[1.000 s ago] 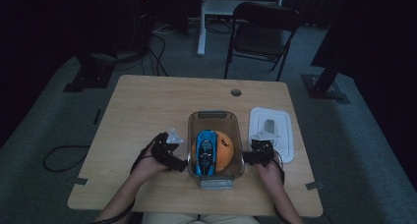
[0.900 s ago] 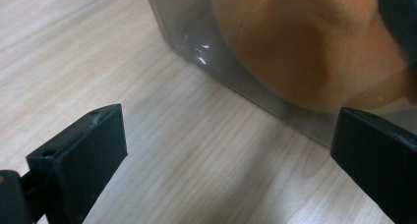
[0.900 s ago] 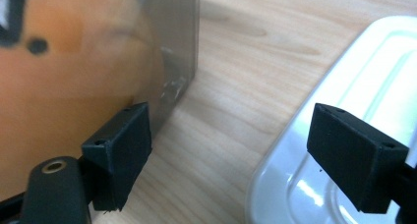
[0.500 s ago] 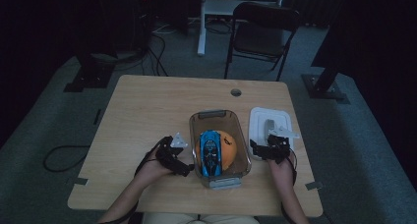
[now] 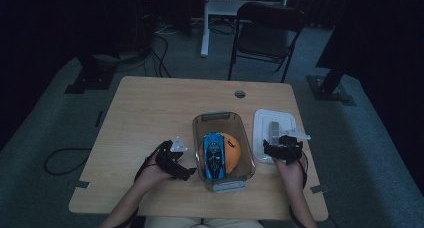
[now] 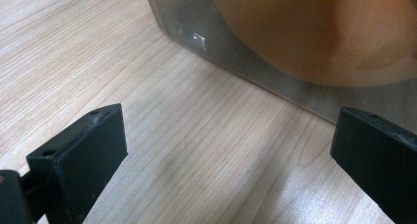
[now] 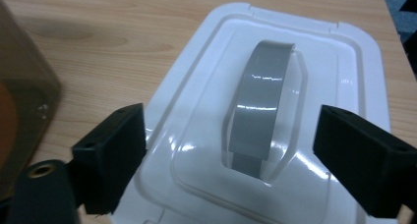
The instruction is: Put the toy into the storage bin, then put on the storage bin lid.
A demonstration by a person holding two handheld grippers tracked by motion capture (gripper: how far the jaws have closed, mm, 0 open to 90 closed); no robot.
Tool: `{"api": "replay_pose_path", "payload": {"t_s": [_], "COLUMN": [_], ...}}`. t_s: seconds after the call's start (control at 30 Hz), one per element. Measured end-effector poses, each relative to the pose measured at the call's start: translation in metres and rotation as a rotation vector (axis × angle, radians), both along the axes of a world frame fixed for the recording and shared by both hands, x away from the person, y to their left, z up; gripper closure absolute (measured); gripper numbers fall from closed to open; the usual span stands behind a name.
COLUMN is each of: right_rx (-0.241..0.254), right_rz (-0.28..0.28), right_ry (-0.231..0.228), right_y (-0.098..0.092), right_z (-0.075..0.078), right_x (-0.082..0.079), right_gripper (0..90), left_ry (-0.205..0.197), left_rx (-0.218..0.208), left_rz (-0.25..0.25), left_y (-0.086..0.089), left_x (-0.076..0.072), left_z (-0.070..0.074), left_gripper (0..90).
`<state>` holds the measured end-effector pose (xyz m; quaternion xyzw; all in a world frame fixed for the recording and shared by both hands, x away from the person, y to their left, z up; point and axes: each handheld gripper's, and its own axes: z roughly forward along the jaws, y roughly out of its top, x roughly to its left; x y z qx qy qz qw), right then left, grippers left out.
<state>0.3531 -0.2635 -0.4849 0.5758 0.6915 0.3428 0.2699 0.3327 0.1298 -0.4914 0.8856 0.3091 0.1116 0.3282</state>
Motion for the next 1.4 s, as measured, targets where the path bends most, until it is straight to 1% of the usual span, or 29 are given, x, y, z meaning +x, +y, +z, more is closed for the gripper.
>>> {"api": "replay_pose_path", "payload": {"t_s": [0.03, 0.1, 0.13, 0.27, 0.33, 0.4, 0.47, 0.53, 0.57, 0.6, 0.67, 0.73, 0.83, 0.9, 1.03, 1.1, 1.13, 1.17, 1.2, 1.23, 1.27, 1.33, 1.4], "right_rx": [0.002, -0.001, 0.008, 0.007, -0.009, -0.011, -0.001, 0.022, 0.044, 0.051, 0.064, 0.072, 0.071, 0.076, 0.071, 0.077, 0.09, 0.09, 0.107, 0.107, 0.122, 0.138, 0.149], "right_rz": [-0.003, -0.034, -0.04, -0.063, -0.079, -0.092, -0.094, -0.092, -0.09, -0.092, -0.087, -0.081, -0.078, -0.081, -0.084, -0.08, -0.076, -0.076, -0.061, -0.061, -0.042, -0.022, 0.002], "right_ry": [0.011, 0.004, 0.006, 0.043, 0.053, 0.07, 0.092, 0.097, 0.097, 0.098, 0.104, 0.115, 0.107, 0.087, 0.056, 0.045, 0.033, 0.033, -0.01, -0.01, -0.038, -0.071, -0.1], "right_y": [0.0, 0.0, -0.001, -0.003, -0.002, -0.002, -0.002, -0.002, -0.004, -0.004, -0.006, -0.008, -0.011, -0.013, -0.017, -0.019, -0.02, -0.02, -0.02, -0.02, -0.019, -0.016, -0.011], "right_z": [-0.002, -0.005, -0.006, -0.013, -0.016, -0.019, -0.022, -0.025, -0.025, -0.025, -0.024, -0.023, -0.02, -0.015, -0.004, 0.003, 0.009, 0.009, 0.025, 0.025, 0.038, 0.052, 0.065], "right_x": [0.003, 0.005, 0.007, 0.017, 0.022, 0.025, 0.028, 0.029, 0.03, 0.03, 0.031, 0.031, 0.029, 0.024, 0.016, 0.011, 0.007, 0.007, -0.002, -0.002, -0.01, -0.017, -0.024], "right_gripper": [14.6, 20.3, 20.6, 25.4, 31.6, 35.6, 42.0, 47.9, 53.8, 56.3, 66.6, 67.3, 67.7, 67.9, 68.2, 68.2, 68.2, 68.2, 68.2, 68.2, 68.2, 68.2, 68.2], "left_ry": [-0.001, 0.0, 0.001, 0.0, -0.001, -0.002, -0.004, -0.002, -0.002, -0.004, -0.004, -0.004, -0.005, -0.003, -0.002, -0.004, -0.004, -0.004, -0.004, -0.004, -0.001, -0.002, -0.005], "left_rx": [0.005, 0.011, 0.008, 0.004, -0.001, 0.001, 0.001, -0.007, -0.006, -0.005, -0.007, -0.009, -0.006, -0.004, 0.003, 0.005, 0.007, 0.007, 0.011, 0.011, 0.012, 0.014, 0.016], "left_rz": [0.0, -0.001, 0.0, 0.001, 0.001, -0.004, -0.001, -0.003, -0.005, -0.007, -0.01, -0.012, -0.015, -0.014, -0.015, -0.015, -0.014, -0.014, -0.015, -0.015, -0.016, -0.017, -0.022], "left_y": [0.0, 0.0, -0.001, -0.001, -0.002, -0.003, -0.004, -0.005, -0.006, -0.006, -0.008, -0.009, -0.01, -0.01, -0.011, -0.011, -0.012, -0.012, -0.013, -0.013, -0.013, -0.014, -0.018], "left_x": [0.0, 0.0, 0.0, 0.0, 0.0, 0.0, 0.0, 0.0, 0.0, 0.0, 0.0, -0.001, 0.0, 0.001, 0.001, 0.001, 0.001, 0.001, 0.001, 0.001, 0.001, 0.001, 0.001], "left_z": [-0.001, -0.002, -0.003, -0.003, -0.003, -0.002, -0.002, -0.003, -0.003, -0.003, -0.003, -0.002, -0.002, -0.003, -0.004, -0.004, -0.004, -0.004, -0.003, -0.003, -0.003, -0.003, -0.003], "left_gripper": [1.1, 1.1, 1.1, 1.1, 1.1, 1.1, 1.1, 1.1, 1.1, 1.1, 1.1, 1.1, 1.1, 1.1, 1.1, 1.1, 1.1, 1.1, 1.1, 1.1, 1.1, 1.1, 1.1]}}
